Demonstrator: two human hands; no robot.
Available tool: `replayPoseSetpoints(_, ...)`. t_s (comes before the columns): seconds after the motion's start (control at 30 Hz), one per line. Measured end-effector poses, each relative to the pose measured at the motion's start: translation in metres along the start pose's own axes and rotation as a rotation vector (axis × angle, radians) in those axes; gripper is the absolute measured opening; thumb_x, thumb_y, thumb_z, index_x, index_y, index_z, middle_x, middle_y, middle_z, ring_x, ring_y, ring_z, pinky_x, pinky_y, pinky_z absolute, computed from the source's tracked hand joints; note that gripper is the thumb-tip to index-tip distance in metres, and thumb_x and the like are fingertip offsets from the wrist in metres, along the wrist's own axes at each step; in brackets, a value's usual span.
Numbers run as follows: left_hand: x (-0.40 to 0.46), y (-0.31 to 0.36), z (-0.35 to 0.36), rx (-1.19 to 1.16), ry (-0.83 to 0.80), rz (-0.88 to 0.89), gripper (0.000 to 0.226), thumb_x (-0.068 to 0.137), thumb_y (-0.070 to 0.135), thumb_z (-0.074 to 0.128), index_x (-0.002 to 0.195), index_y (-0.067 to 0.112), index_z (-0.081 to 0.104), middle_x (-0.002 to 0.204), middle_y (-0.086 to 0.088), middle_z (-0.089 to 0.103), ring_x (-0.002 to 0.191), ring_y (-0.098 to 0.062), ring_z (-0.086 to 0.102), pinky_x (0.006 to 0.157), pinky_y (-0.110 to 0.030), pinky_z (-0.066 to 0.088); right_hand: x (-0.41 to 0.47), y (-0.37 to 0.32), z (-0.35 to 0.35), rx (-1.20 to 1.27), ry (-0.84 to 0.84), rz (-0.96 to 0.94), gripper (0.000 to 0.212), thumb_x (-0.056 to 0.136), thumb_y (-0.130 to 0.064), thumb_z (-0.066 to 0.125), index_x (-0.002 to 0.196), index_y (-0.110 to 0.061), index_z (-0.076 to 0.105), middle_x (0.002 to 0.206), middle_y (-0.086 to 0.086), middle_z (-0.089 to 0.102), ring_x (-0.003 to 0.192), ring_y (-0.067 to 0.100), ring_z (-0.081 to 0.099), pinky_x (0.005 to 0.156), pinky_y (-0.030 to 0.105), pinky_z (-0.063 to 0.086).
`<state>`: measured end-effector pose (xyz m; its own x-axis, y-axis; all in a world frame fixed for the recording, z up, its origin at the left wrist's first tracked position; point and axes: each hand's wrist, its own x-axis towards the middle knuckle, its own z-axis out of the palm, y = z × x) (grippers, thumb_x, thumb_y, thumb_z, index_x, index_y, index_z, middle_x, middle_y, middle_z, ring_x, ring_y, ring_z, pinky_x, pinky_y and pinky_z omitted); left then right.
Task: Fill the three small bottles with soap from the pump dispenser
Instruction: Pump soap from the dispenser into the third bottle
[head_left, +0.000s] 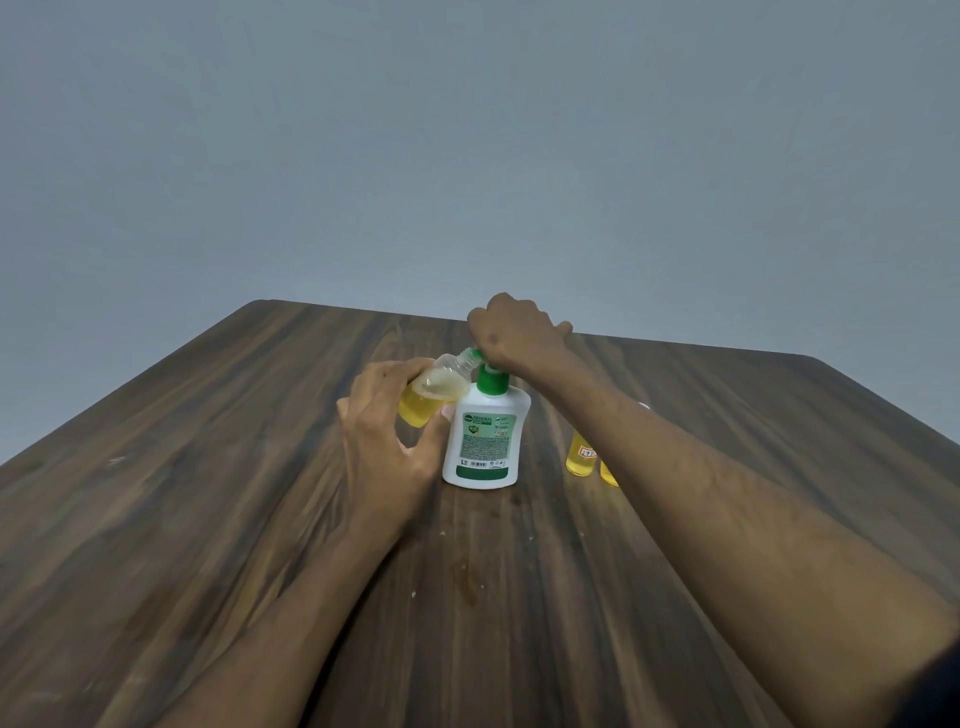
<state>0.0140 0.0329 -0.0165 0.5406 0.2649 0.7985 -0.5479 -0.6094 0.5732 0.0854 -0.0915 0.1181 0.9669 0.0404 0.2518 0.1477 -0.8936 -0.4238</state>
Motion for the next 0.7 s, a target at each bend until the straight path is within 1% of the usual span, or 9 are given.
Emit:
replayPoseSetpoints(0.1, 0.0008, 0.0004, 0.0001, -0.001, 0.001, 0.000, 0.040, 0.090, 0.039, 0.068, 0.122, 0.017, 0.072, 0.118, 0.005, 0.068, 0.108, -0.014, 0.063, 0.087, -0.035, 0.039, 0.0010, 0.0005, 0.0002, 0.035, 0.012, -0.004, 0.021, 0.093, -0.026, 0.038, 0.075, -0.017, 0.042, 0.079, 0.002, 0.050, 0.075, 0.024, 0.048, 0.092, 0.047, 0.031)
replayPoseSetpoints(0.2, 0.0009, -0.0007, -0.0003, 0.002, -0.009, 0.008, 0.040, 0.090, 0.041, 0.067, 0.121, 0.017, 0.073, 0.118, 0.006, 0.068, 0.107, -0.014, 0.063, 0.086, -0.034, 0.039, 0.0011, 0.0003, 0.0034, 0.022, -0.007, 0.010, 0.021, 0.093, -0.026, 0.038, 0.075, -0.017, 0.042, 0.079, 0.002, 0.049, 0.081, 0.027, 0.049, 0.085, 0.045, 0.029)
replayPoseSetpoints(0.33, 0.0005, -0.0007, 0.0003, 0.000, 0.001, 0.005, 0.041, 0.090, 0.042, 0.066, 0.123, 0.017, 0.072, 0.118, 0.005, 0.069, 0.107, -0.015, 0.064, 0.086, -0.038, 0.041, 0.0019, 0.0007, -0.0001, 0.051, 0.018, -0.006, 0.020, 0.093, -0.026, 0.037, 0.076, -0.017, 0.043, 0.080, 0.002, 0.051, 0.073, 0.021, 0.046, 0.089, 0.048, 0.030)
replayPoseSetpoints(0.43, 0.0007, -0.0007, -0.0003, 0.001, -0.006, 0.005, 0.040, 0.090, 0.041, 0.067, 0.122, 0.018, 0.072, 0.117, 0.006, 0.068, 0.107, -0.015, 0.064, 0.087, -0.036, 0.040, 0.0014, 0.0010, 0.0027, 0.022, 0.004, 0.010, 0.021, 0.094, -0.026, 0.037, 0.076, -0.017, 0.042, 0.079, 0.001, 0.049, 0.075, 0.022, 0.046, 0.090, 0.048, 0.028)
replayPoseSetpoints(0.5, 0.0003, 0.0002, -0.0004, -0.005, -0.005, 0.000, 0.038, 0.090, 0.039, 0.069, 0.122, 0.019, 0.072, 0.118, 0.006, 0.068, 0.107, -0.015, 0.064, 0.087, -0.035, 0.040, 0.0010, 0.0003, 0.0004, 0.012, 0.010, -0.003, 0.021, 0.094, -0.027, 0.037, 0.076, -0.018, 0.042, 0.079, 0.001, 0.049, 0.072, 0.021, 0.045, 0.091, 0.049, 0.029)
replayPoseSetpoints(0.7, 0.0002, 0.0012, -0.0010, -0.007, -0.005, 0.004, 0.037, 0.090, 0.037, 0.070, 0.122, 0.019, 0.072, 0.117, 0.006, 0.068, 0.106, -0.014, 0.063, 0.087, -0.040, 0.044, 0.0032, 0.0022, 0.0021, 0.010, 0.007, 0.011, 0.022, 0.094, -0.027, 0.037, 0.075, -0.017, 0.043, 0.079, 0.002, 0.049, 0.068, 0.018, 0.041, 0.095, 0.049, 0.030)
